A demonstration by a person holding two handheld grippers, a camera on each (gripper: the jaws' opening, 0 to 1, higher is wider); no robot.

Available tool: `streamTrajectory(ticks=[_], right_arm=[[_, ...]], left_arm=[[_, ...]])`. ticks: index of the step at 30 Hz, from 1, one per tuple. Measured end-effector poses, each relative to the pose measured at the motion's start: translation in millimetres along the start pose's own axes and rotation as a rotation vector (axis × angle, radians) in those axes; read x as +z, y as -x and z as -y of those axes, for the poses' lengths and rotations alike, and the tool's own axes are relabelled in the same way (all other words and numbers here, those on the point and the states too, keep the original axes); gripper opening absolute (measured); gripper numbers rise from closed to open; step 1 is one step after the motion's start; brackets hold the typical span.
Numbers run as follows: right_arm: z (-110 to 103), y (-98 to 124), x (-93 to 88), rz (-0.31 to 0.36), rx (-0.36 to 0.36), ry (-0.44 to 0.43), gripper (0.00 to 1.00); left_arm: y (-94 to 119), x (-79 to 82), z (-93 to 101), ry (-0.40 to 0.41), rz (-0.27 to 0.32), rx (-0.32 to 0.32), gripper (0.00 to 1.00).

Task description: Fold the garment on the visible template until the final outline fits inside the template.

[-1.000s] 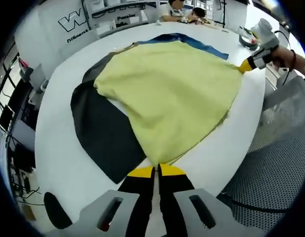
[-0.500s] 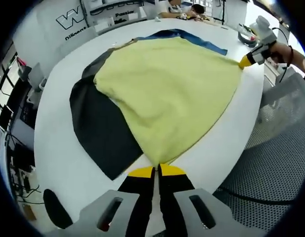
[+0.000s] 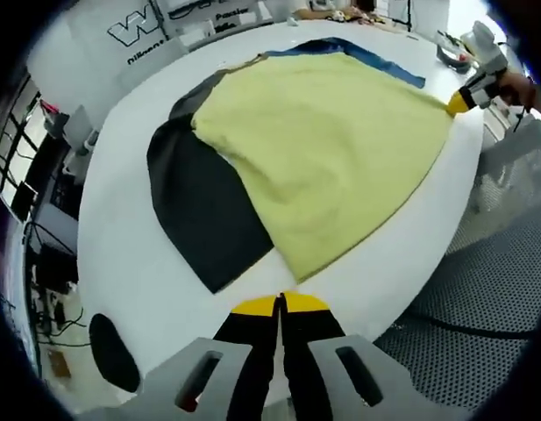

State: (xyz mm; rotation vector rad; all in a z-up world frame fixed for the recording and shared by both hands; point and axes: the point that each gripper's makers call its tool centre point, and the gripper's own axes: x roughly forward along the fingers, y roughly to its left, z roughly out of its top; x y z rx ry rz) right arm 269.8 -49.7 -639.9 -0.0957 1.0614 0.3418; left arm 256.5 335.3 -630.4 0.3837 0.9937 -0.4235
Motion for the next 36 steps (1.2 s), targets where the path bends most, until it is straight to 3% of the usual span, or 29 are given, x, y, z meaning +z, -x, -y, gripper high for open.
streamTrajectory(ticks=[7, 10, 15, 18, 20, 21, 29, 36], right_arm=[[0, 2, 3.7, 0.019, 0.004, 0.011, 0.00], [2, 8, 22.5, 0.110, 0.008, -0.010, 0.11], [5, 12, 46.6, 0.199, 0.018, 0.013, 0.31], [1, 14, 61.9, 0.263, 0.049, 0.015, 0.43], [1, 13, 64.3, 0.264, 0.049, 0.015, 0.51], [-1, 12, 67.8, 0.276, 0.048, 0.022, 0.55], [-3, 2, 77.5, 0.298, 0.066, 0.032, 0.73], [2, -8, 88.4, 0.319, 0.072, 0.025, 0.87]], left_arm=[[5, 19.3, -9.6, 0.087, 0.075, 0.036, 0.00], [7, 25.3, -13.3, 0.102, 0.092, 0.048, 0.03], [5, 51.7, -25.2, 0.166, 0.186, 0.058, 0.31], [1, 62.5, -35.4, 0.199, 0.203, 0.066, 0.50], [-2, 70.0, -43.4, 0.203, 0.217, 0.079, 0.55], [-6, 80.2, -56.3, 0.191, 0.257, 0.111, 0.56], [-22, 113.2, -97.3, 0.211, 0.332, 0.156, 0.67], [-52, 131.6, -122.6, 0.178, 0.302, 0.200, 0.61]])
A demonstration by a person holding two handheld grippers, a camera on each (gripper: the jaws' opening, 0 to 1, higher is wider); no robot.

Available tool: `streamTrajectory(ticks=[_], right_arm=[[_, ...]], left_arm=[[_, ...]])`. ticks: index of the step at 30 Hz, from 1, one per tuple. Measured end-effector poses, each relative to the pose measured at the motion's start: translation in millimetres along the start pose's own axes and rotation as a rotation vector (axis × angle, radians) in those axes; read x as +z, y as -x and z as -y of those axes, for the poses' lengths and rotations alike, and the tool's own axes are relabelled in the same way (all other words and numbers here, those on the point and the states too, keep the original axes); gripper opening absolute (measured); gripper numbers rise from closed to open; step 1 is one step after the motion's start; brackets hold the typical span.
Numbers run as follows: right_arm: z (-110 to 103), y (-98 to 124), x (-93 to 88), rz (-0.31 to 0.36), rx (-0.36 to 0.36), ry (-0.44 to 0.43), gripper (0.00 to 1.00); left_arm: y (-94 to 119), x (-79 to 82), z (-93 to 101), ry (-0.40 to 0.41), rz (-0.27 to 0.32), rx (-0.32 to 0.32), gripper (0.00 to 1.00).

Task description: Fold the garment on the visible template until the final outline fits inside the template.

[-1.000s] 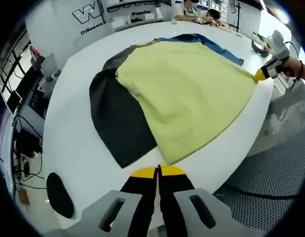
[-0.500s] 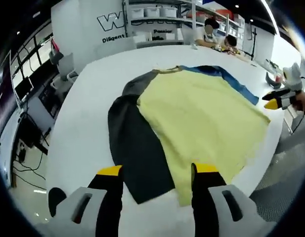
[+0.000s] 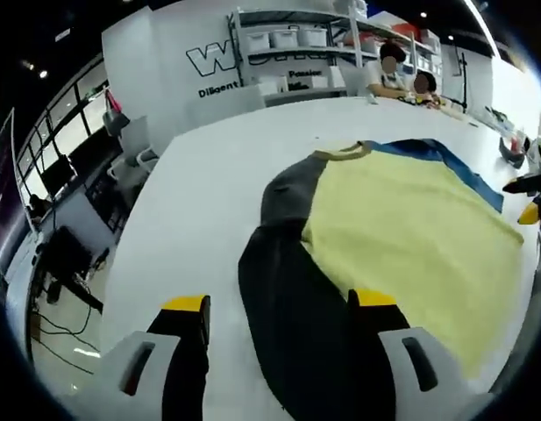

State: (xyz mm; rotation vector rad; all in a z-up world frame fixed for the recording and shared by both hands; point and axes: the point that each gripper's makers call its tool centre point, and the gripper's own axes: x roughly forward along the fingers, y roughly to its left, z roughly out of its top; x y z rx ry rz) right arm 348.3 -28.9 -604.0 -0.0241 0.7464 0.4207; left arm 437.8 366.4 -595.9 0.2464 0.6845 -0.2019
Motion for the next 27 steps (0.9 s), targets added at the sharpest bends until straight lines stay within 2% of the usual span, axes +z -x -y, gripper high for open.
streamTrajectory(ticks=[5, 8, 12, 15, 16, 17, 19, 20, 24, 25, 27], right_arm=[[10, -9, 8.3, 0.007, -0.008, -0.016, 0.88], [22, -18, 13.7, 0.004, -0.020, -0.020, 0.87], [31, -27, 19.6, -0.002, -0.033, -0.010, 0.86], [36, -35, 27.8, 0.008, -0.041, -0.011, 0.86], [37, -37, 29.0, 0.009, -0.042, -0.012, 0.86], [37, -38, 30.7, 0.012, -0.043, -0.012, 0.85], [39, -41, 32.2, 0.016, -0.044, -0.017, 0.85], [40, -44, 32.2, 0.016, -0.044, -0.021, 0.85], [47, -51, 30.0, 0.014, -0.060, -0.043, 0.81], [49, -52, 27.6, 0.008, -0.069, -0.043, 0.78], [55, -51, 20.2, -0.027, -0.095, -0.010, 0.72]], left_arm=[[-25, 0.9, -3.1, 0.011, -0.019, -0.013, 0.59], [-39, 5.4, -4.1, -0.007, 0.004, -0.030, 0.52], [-52, 9.1, -6.1, -0.033, 0.015, -0.036, 0.48], [-60, 7.7, -9.5, -0.046, 0.000, -0.039, 0.40], [-61, 10.4, -7.6, -0.029, 0.019, -0.055, 0.35], [-62, 10.2, -8.2, -0.020, 0.016, -0.057, 0.30], [-63, 9.6, -6.0, -0.016, 0.016, -0.078, 0.11], [-64, 8.1, -6.5, -0.014, 0.007, -0.075, 0.07], [-68, 8.7, -7.8, -0.029, 0.008, -0.089, 0.03], [-67, 9.2, -10.3, -0.070, -0.008, -0.080, 0.03], [-67, 9.7, -9.2, -0.097, -0.011, -0.083, 0.03]])
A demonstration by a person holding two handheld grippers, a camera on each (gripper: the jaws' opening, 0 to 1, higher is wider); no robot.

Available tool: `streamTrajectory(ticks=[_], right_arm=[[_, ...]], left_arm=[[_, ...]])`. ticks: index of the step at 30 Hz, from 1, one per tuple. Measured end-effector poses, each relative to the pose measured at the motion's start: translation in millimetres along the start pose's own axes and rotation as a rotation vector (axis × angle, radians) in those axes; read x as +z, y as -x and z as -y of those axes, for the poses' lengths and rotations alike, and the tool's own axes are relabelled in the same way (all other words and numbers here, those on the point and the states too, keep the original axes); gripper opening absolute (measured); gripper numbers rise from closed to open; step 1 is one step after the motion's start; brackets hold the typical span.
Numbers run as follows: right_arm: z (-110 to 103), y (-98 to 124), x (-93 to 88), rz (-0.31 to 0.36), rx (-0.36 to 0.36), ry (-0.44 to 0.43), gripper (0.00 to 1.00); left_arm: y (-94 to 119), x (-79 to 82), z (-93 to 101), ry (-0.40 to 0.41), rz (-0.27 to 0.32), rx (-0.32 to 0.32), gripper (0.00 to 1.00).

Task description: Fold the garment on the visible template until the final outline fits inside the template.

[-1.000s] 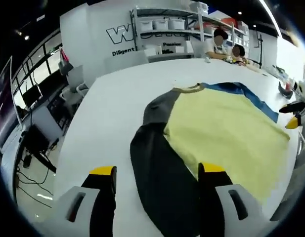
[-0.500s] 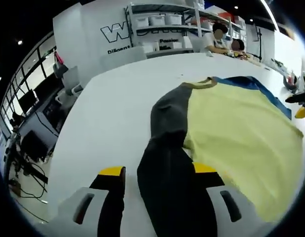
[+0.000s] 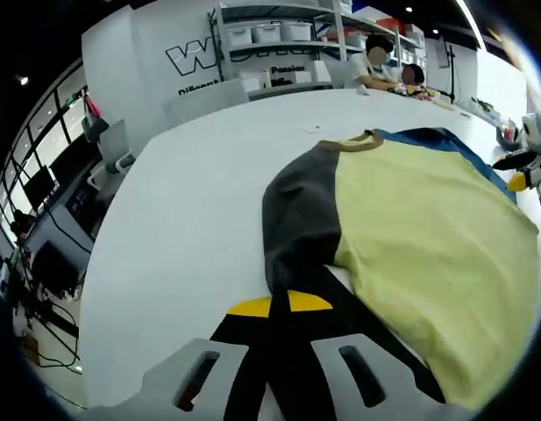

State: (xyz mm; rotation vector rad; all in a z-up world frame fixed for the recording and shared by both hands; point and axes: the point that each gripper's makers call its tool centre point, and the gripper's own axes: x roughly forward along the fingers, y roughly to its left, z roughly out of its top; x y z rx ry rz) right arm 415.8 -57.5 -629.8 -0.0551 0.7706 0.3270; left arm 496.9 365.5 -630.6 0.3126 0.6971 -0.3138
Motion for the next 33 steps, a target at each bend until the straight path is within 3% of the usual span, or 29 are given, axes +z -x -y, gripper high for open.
streamTrajectory(ticks=[9, 13, 18, 20, 23, 27, 33], right_arm=[[14, 11, -23.7, -0.069, -0.057, 0.127, 0.36], [11, 16, -28.1, -0.081, -0.060, 0.130, 0.32], [4, 18, -33.2, -0.101, -0.056, 0.123, 0.14], [8, 17, -33.0, -0.108, -0.056, 0.117, 0.11], [14, 17, -34.3, -0.125, -0.075, 0.157, 0.00], [16, 18, -31.5, -0.136, -0.047, 0.102, 0.00], [26, 27, -6.0, -0.071, -0.040, 0.019, 0.00]], left_arm=[[0, -2.3, -6.9, 0.013, -0.018, 0.037, 0.03], [-2, -3.8, -14.8, 0.050, -0.021, 0.059, 0.03], [-2, -4.6, -21.3, 0.087, -0.036, 0.068, 0.03], [-3, -5.7, -24.0, 0.075, -0.046, 0.074, 0.03], [-2, -6.7, -26.3, 0.077, -0.051, 0.078, 0.03], [-3, -6.7, -30.3, 0.076, -0.053, 0.084, 0.03], [-6, -5.6, -36.3, 0.060, -0.060, 0.083, 0.03]])
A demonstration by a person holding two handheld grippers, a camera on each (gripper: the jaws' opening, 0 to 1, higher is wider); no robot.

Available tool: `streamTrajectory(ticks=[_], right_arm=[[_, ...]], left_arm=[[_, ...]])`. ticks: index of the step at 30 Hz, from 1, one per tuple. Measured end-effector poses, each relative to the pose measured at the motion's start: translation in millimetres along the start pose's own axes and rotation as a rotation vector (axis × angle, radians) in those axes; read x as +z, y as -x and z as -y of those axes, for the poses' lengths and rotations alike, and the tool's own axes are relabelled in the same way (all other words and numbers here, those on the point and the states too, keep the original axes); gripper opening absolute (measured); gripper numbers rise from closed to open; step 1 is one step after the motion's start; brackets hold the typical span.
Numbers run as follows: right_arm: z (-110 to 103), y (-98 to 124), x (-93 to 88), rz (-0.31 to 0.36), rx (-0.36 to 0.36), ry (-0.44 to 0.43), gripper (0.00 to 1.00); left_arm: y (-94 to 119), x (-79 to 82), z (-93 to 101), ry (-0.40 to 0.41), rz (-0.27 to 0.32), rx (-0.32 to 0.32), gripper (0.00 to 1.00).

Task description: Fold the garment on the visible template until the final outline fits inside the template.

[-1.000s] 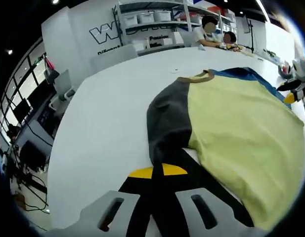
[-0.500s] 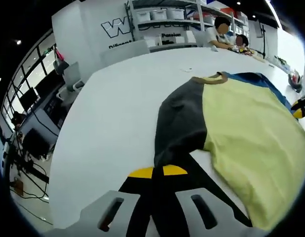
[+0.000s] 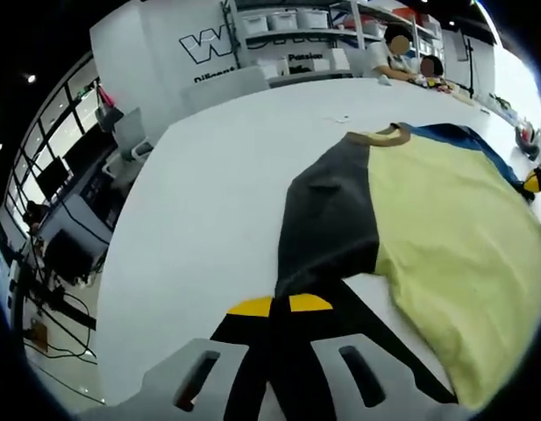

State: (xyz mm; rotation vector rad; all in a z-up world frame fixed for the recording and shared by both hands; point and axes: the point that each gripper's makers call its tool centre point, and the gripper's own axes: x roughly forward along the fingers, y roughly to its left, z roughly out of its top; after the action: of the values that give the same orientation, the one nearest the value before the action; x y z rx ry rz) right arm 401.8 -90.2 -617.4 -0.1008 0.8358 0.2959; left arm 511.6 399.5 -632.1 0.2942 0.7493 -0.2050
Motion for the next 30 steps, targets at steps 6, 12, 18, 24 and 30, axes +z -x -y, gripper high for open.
streamTrajectory(ticks=[6, 12, 18, 24, 30], right_arm=[[45, 12, 36.0, 0.097, -0.078, -0.071, 0.00], [99, 14, 55.8, 0.107, -0.163, -0.107, 0.00], [136, 6, 70.2, 0.113, -0.198, -0.157, 0.00], [142, -1, 74.0, 0.100, -0.154, -0.280, 0.00], [166, -24, 68.1, 0.051, -0.122, -0.383, 0.00]], left_arm=[[-4, 1.8, -9.3, -0.049, -0.012, 0.009, 0.03], [-8, 3.4, -19.7, -0.063, -0.019, 0.014, 0.03], [-10, 4.0, -26.0, -0.072, -0.021, 0.026, 0.03], [-13, 4.6, -36.6, -0.091, -0.013, 0.032, 0.03], [-16, 6.3, -45.7, -0.133, -0.020, 0.027, 0.03]])
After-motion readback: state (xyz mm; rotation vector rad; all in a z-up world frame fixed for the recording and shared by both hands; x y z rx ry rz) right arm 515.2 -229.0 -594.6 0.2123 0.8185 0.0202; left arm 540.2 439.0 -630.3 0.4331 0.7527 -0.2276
